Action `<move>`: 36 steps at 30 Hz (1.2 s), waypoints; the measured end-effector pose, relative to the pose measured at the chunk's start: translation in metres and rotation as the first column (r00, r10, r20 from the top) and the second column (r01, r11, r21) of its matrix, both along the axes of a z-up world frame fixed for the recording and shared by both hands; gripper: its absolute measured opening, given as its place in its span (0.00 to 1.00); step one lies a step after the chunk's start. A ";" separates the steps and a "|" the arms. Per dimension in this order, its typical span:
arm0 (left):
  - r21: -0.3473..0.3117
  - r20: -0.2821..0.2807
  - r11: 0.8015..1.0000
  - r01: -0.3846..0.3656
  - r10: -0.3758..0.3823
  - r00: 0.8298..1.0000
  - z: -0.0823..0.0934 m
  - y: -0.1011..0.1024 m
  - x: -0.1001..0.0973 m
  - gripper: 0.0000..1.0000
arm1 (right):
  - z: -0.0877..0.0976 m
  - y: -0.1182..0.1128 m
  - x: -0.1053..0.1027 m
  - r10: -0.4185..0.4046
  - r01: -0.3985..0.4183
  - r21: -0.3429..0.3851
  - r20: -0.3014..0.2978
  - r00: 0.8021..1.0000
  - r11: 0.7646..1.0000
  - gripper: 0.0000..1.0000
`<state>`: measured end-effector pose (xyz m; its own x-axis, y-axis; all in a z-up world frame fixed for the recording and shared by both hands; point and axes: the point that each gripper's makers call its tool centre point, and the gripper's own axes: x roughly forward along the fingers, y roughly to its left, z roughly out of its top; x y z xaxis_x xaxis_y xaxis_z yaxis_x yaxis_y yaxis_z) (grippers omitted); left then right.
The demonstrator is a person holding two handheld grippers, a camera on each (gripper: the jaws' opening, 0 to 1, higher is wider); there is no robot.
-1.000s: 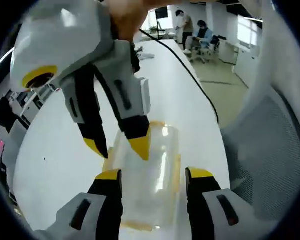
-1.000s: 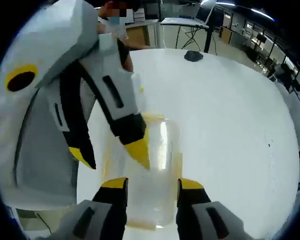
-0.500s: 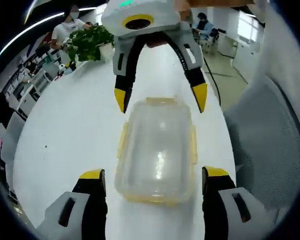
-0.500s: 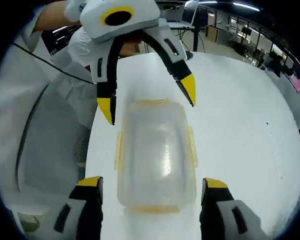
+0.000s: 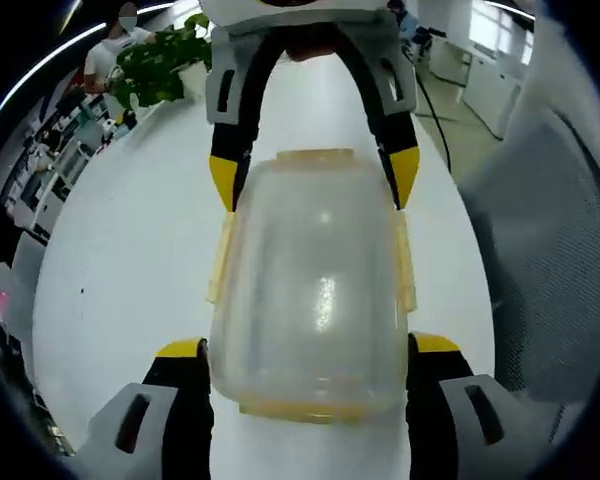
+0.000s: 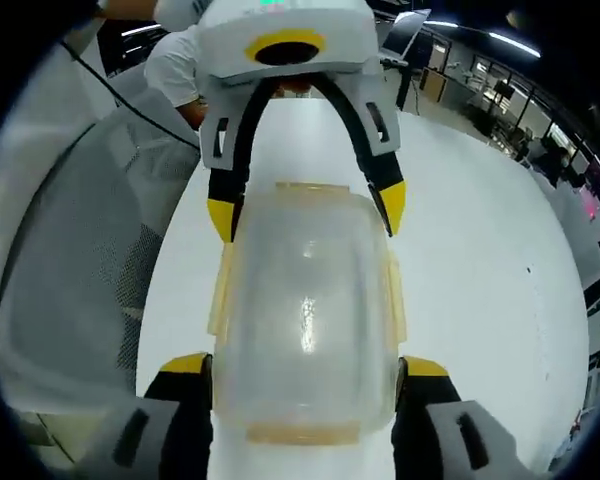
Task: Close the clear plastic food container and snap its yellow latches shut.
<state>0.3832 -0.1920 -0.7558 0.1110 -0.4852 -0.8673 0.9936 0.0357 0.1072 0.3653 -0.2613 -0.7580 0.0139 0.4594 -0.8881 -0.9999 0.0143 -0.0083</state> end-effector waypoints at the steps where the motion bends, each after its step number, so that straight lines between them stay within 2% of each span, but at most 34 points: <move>1: -0.005 -0.002 1.000 -0.003 0.003 1.000 0.000 0.001 0.000 0.78 | 0.001 0.001 0.000 0.002 -0.002 0.009 0.001 1.000 1.000 0.73; 8: -0.001 0.002 1.000 -0.002 0.002 1.000 -0.001 0.023 -0.005 0.78 | 0.003 0.027 -0.003 0.000 0.000 0.039 0.002 1.000 0.999 0.73; 18: 0.002 0.003 0.999 -0.034 0.034 0.999 -0.002 0.085 -0.012 0.78 | 0.003 0.085 -0.007 0.029 -0.029 0.048 0.010 1.000 0.998 0.74; 24: 0.007 0.001 0.999 -0.036 0.036 0.999 -0.001 0.108 -0.015 0.78 | 0.003 0.111 -0.009 0.030 -0.031 0.031 0.015 0.999 0.999 0.74; 27: 0.000 0.000 0.999 -0.039 0.039 0.999 -0.001 0.113 -0.018 0.78 | 0.003 0.115 -0.010 0.034 -0.034 0.029 0.014 0.999 0.999 0.74; 36: -0.024 0.001 0.999 -0.036 0.036 0.999 -0.001 0.110 -0.017 0.77 | 0.004 0.112 -0.010 0.026 -0.026 0.010 0.015 1.000 1.000 0.74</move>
